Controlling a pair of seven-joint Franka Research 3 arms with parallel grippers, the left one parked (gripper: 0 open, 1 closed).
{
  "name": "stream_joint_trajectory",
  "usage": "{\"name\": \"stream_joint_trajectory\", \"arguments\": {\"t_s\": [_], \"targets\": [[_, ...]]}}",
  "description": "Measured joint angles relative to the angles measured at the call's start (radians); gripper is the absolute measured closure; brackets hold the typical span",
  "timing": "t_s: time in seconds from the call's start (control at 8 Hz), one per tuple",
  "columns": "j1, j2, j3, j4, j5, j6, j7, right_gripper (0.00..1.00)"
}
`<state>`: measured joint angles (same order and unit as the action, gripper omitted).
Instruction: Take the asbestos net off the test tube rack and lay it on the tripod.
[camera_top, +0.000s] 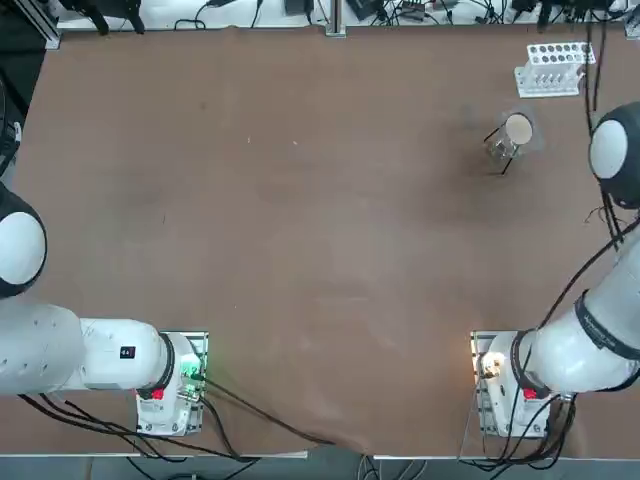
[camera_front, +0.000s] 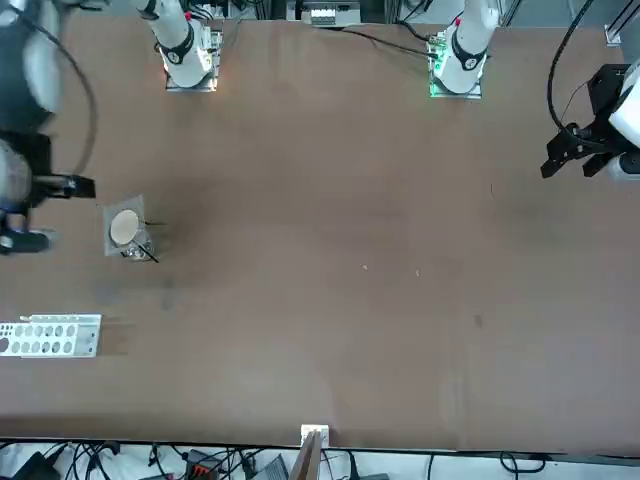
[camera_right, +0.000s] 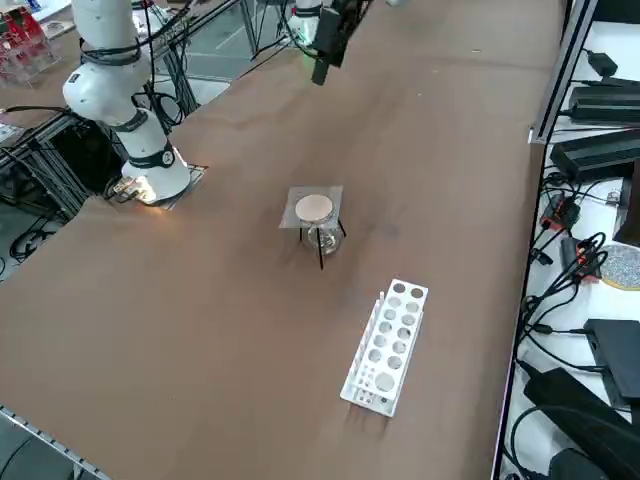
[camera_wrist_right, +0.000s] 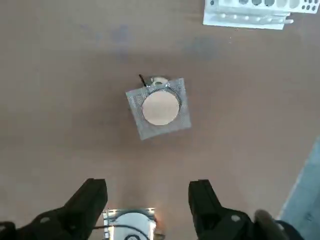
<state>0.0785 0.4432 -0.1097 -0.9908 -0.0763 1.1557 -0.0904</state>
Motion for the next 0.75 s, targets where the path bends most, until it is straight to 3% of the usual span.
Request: {"name": "stream_joint_trajectory", "arguments": {"t_s": [0.25, 0.5, 0.75], "targets": [[-0.076, -0.031, 0.000, 0.001, 0.091, 0.023, -0.073, 0.01], [-0.104, -0.099, 0.017, -0.030, 0.117, 0.102, -0.066, 0.01], [-0.125, -0.250, 0.086, -0.213, 0.120, 0.200, 0.020, 0.00]]}}
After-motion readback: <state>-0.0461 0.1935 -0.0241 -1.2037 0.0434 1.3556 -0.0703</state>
